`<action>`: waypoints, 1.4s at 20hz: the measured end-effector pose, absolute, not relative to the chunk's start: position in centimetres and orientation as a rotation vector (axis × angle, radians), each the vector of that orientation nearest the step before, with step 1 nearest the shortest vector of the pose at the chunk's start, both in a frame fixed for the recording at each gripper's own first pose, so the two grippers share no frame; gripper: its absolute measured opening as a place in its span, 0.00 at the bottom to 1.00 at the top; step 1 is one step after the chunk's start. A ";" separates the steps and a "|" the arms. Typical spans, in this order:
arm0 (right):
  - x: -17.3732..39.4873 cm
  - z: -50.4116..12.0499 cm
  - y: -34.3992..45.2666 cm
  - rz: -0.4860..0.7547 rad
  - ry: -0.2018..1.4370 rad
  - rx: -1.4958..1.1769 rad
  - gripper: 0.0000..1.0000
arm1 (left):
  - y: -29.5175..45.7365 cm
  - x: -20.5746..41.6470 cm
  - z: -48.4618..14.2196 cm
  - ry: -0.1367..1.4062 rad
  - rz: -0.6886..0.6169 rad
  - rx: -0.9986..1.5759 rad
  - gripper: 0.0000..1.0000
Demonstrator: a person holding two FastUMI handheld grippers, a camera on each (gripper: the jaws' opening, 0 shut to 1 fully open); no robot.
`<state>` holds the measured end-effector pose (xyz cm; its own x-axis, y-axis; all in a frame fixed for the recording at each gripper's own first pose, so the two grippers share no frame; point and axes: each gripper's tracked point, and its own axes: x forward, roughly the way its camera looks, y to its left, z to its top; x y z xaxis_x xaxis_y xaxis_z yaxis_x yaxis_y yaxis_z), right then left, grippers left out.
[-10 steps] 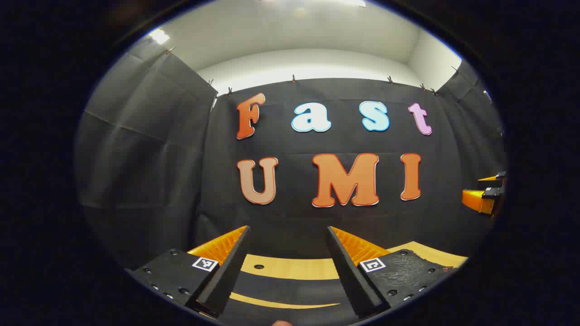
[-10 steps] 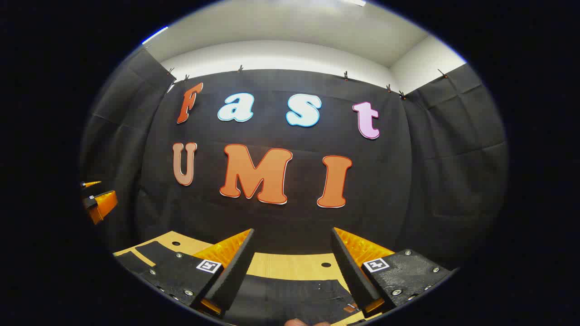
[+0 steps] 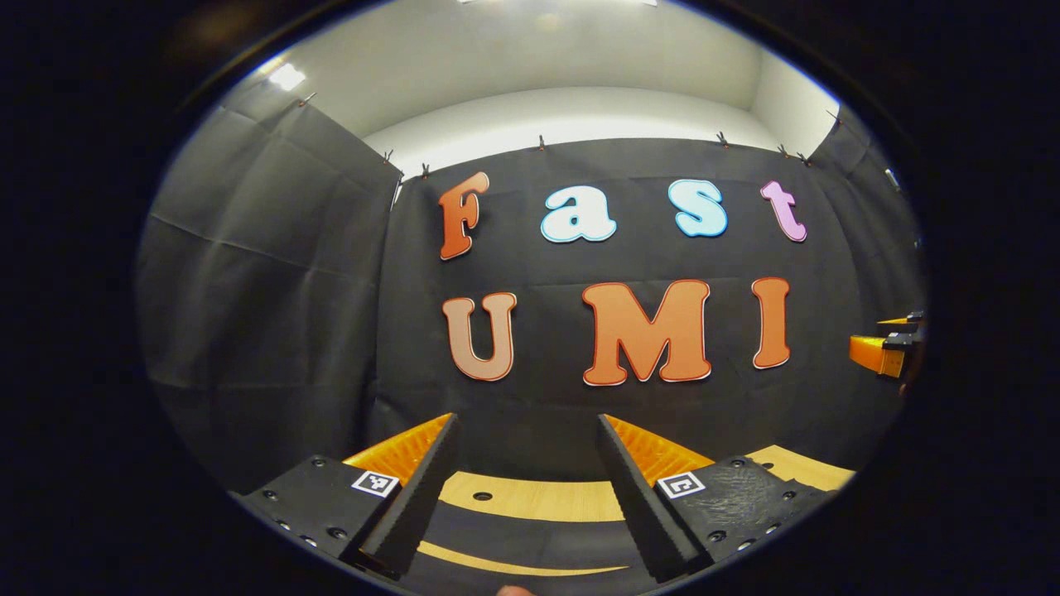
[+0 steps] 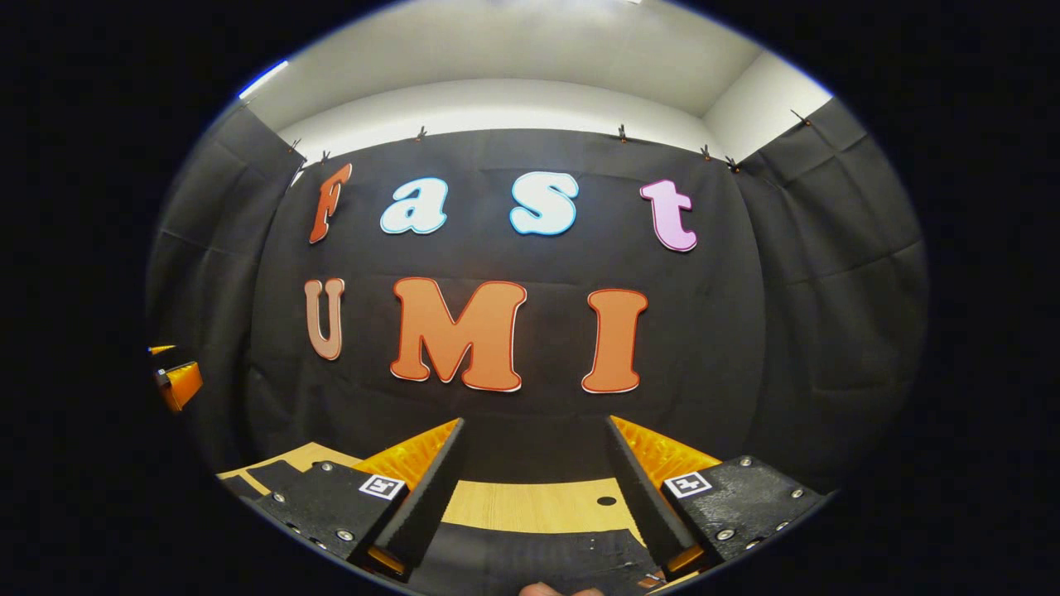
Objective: Grasp the waist and the cuffs of the jeans and fold them to make the two legs overlap; first hold the waist and fold one-third of the jeans toward the cuffs, then hold the cuffs and fold the remaining one-third in the same direction to finish folding.
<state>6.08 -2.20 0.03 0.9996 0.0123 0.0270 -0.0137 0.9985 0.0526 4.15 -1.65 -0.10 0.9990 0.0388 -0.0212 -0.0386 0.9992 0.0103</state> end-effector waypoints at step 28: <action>7.7 -10.6 -8.5 -0.084 0.246 0.042 0.98 | 5.2 7.2 -10.4 0.351 0.201 -0.015 0.97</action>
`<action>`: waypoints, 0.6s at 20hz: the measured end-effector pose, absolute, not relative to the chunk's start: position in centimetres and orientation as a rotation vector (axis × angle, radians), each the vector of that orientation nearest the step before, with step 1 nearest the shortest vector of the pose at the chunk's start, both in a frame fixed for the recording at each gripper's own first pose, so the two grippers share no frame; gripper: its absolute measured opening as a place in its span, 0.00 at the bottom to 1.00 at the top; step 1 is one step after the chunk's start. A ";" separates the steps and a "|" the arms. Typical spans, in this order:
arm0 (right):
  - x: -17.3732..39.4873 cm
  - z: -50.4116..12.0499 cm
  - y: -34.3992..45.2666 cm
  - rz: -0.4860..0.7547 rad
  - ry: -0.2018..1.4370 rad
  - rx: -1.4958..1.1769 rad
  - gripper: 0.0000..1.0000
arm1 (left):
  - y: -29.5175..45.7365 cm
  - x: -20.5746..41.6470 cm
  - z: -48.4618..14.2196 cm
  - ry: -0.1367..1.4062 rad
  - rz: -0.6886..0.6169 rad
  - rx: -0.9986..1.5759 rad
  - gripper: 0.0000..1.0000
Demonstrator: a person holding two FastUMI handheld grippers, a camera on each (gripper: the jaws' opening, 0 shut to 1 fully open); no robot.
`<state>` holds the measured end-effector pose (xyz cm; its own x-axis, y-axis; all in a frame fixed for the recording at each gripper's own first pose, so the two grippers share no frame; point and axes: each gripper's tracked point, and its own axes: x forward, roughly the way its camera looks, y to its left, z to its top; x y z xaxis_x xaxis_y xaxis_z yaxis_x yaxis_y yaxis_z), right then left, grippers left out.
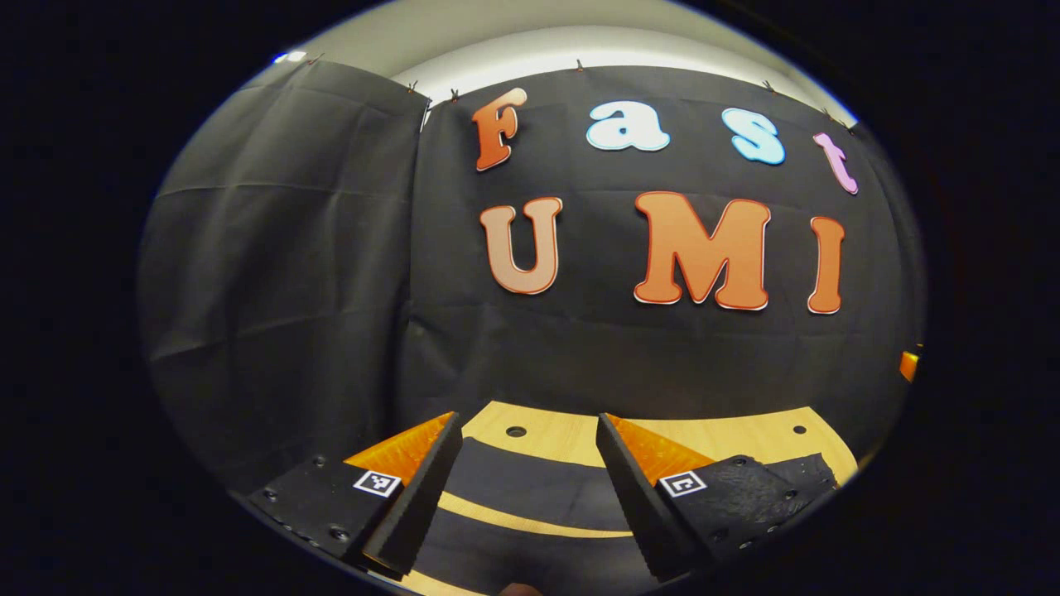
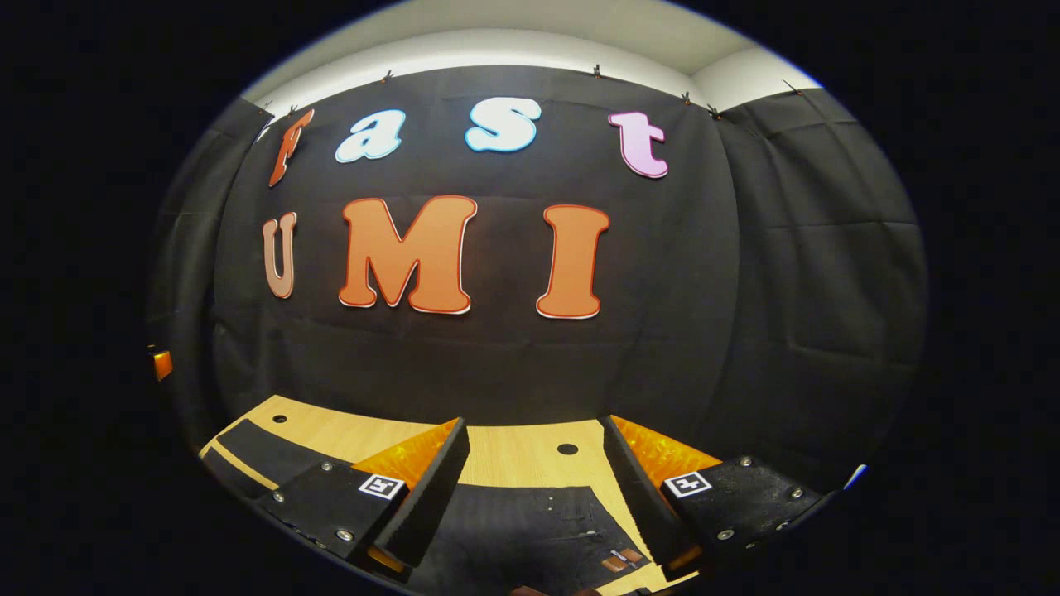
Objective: Grasp the waist and the cuffs of the jeans and fold them to make the two legs overlap; first hold the waist and fold one-third of the jeans toward the cuffs, then hold the cuffs and fold the remaining one-third in the same direction to finish folding.
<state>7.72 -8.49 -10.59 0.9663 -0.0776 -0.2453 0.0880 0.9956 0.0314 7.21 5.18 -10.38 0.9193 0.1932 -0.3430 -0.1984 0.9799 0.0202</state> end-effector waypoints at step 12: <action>5.6 -22.1 -12.7 -0.175 0.606 0.202 0.98 | 14.8 6.0 -20.1 0.641 0.434 -0.064 0.97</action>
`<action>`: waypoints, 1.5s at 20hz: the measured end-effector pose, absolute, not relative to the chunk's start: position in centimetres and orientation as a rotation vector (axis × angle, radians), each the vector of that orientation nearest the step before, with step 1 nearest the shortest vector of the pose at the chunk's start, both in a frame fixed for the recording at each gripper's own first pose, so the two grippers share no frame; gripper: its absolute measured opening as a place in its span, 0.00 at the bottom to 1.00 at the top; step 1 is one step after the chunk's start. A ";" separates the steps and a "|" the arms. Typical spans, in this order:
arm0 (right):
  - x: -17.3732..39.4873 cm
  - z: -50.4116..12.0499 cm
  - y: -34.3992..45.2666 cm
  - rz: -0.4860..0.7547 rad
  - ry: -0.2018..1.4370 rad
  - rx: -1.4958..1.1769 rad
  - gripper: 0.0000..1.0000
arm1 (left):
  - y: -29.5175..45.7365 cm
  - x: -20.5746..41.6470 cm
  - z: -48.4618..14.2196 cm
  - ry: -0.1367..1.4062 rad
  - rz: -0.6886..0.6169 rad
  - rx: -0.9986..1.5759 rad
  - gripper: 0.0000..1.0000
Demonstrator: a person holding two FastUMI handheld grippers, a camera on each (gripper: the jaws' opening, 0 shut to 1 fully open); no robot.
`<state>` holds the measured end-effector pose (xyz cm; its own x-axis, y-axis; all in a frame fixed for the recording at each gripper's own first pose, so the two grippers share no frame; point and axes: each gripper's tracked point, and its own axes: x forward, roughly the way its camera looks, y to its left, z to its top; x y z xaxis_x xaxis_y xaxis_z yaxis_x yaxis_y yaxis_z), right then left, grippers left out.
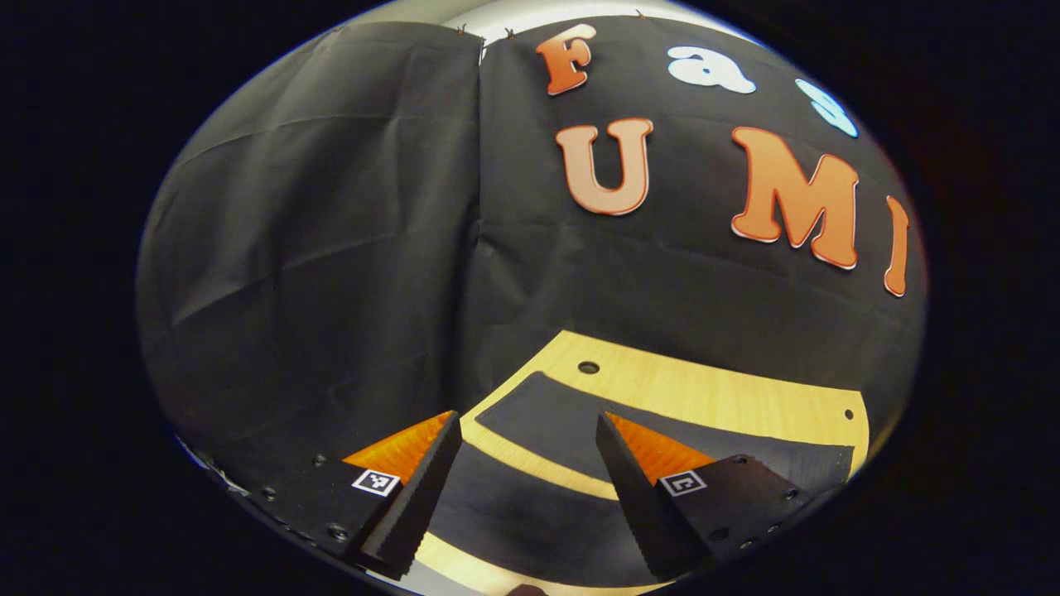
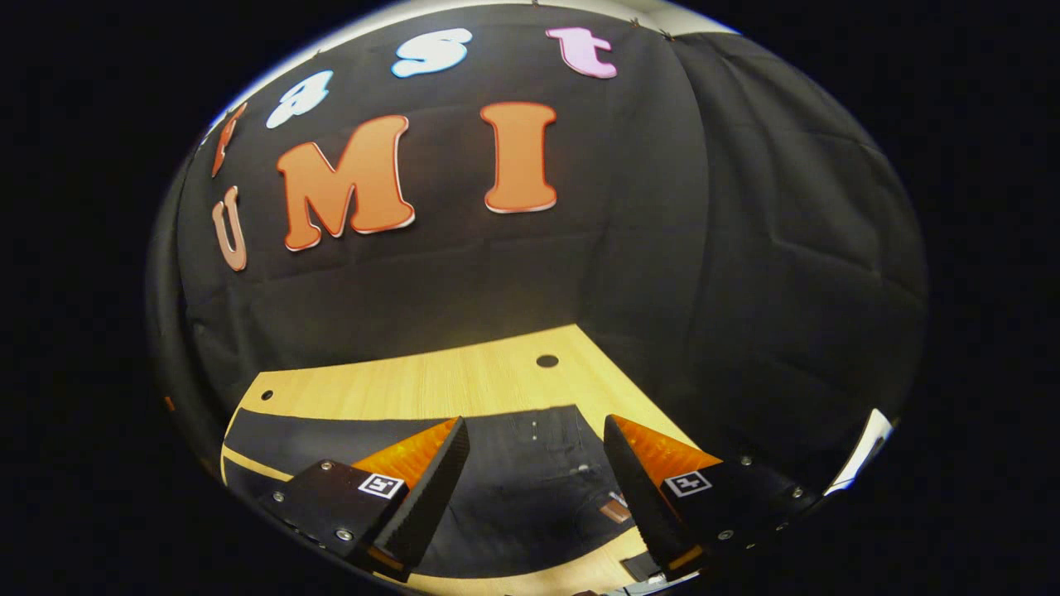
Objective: Grasp the waist and the cuffs of the jeans and fold them to make the two legs overlap; first hold the waist and fold one-third of the jeans toward the cuffs, then hold the cuffs and fold the remaining one-third in the same direction to finish folding.
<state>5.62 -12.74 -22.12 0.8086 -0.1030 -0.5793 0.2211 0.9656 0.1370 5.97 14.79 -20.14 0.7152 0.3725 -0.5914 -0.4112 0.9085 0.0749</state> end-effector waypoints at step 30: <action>-3.9 -46.1 -15.8 -0.509 1.377 0.749 0.97 | 18.8 -0.9 -37.8 1.391 0.700 -0.567 0.98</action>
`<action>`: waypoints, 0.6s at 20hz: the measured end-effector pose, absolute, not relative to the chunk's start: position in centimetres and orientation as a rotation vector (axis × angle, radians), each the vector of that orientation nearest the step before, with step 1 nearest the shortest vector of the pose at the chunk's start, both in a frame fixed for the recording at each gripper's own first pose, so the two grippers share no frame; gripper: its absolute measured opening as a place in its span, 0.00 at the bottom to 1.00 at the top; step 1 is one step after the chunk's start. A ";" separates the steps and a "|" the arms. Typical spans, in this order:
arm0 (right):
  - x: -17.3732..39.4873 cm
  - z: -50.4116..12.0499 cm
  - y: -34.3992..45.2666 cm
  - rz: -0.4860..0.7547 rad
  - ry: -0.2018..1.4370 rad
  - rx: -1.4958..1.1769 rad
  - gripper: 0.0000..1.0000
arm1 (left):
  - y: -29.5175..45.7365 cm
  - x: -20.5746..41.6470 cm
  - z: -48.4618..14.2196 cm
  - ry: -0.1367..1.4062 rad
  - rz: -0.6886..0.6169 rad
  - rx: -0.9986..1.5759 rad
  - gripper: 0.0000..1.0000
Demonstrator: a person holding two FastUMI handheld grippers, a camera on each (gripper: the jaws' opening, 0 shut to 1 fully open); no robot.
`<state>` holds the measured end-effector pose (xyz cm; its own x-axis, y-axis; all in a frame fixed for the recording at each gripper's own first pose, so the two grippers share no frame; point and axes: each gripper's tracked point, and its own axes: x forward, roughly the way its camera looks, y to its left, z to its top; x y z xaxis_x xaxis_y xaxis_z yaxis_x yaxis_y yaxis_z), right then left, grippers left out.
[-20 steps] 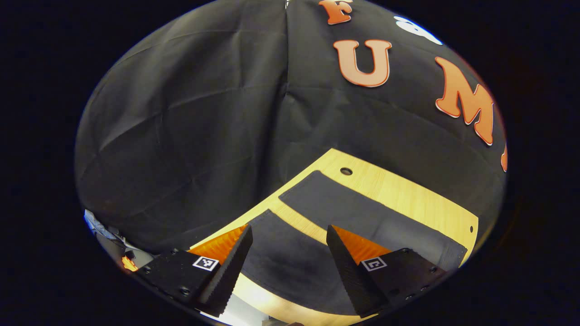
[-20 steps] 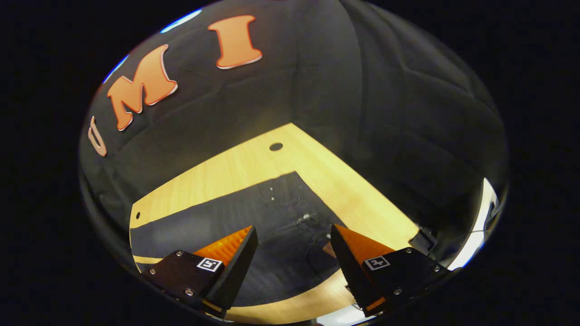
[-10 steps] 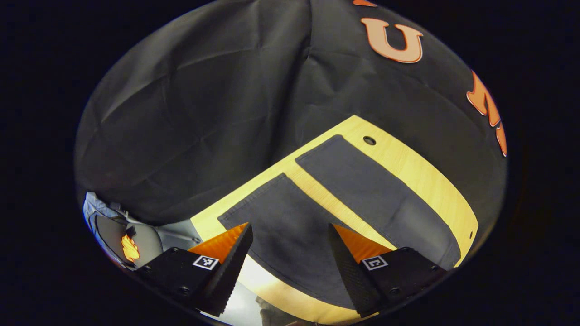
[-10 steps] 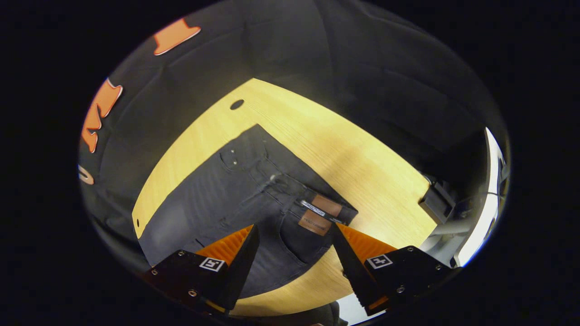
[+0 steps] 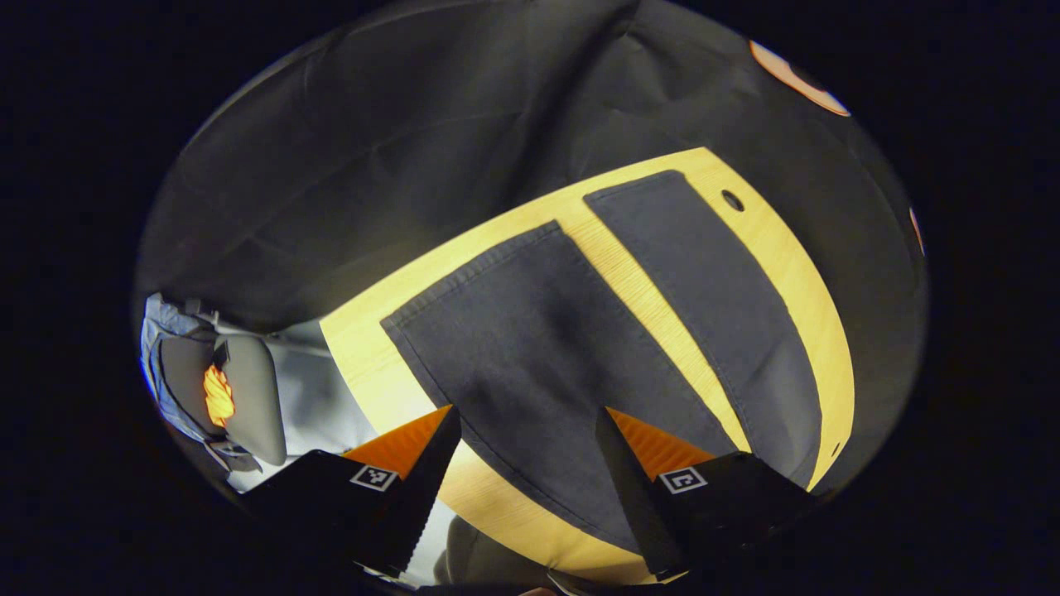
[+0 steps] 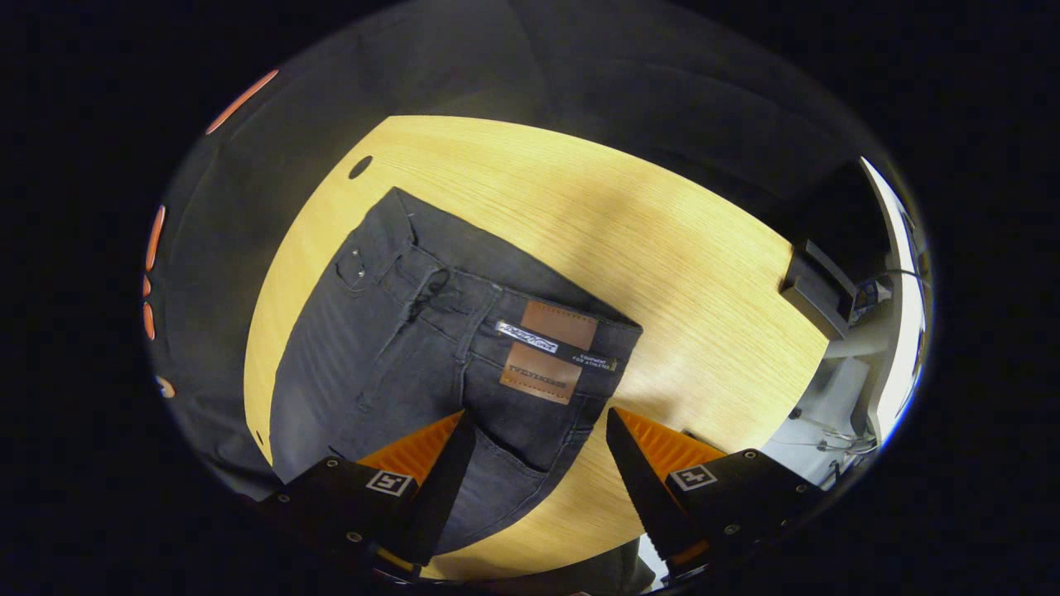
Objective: Grasp the waist and the cuffs of the jeans and fold them to make the two legs overlap; first hold the waist and fold one-third of the jeans toward the cuffs, then hold the cuffs and fold the remaining one-third in the same direction to finish folding.
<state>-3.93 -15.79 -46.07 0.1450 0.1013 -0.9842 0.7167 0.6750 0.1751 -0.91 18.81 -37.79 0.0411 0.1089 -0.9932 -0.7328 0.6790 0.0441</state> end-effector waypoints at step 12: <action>-3.8 -47.5 -15.1 -0.596 1.474 0.672 0.93 | 23.6 -3.8 -42.2 1.539 0.886 -0.702 0.98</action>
<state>-3.76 -15.13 -47.47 0.0202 0.0430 -0.9989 0.7247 0.6876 0.0442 -3.76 23.57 -42.24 -0.1525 0.0428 -0.9874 -0.8324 0.5331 0.1517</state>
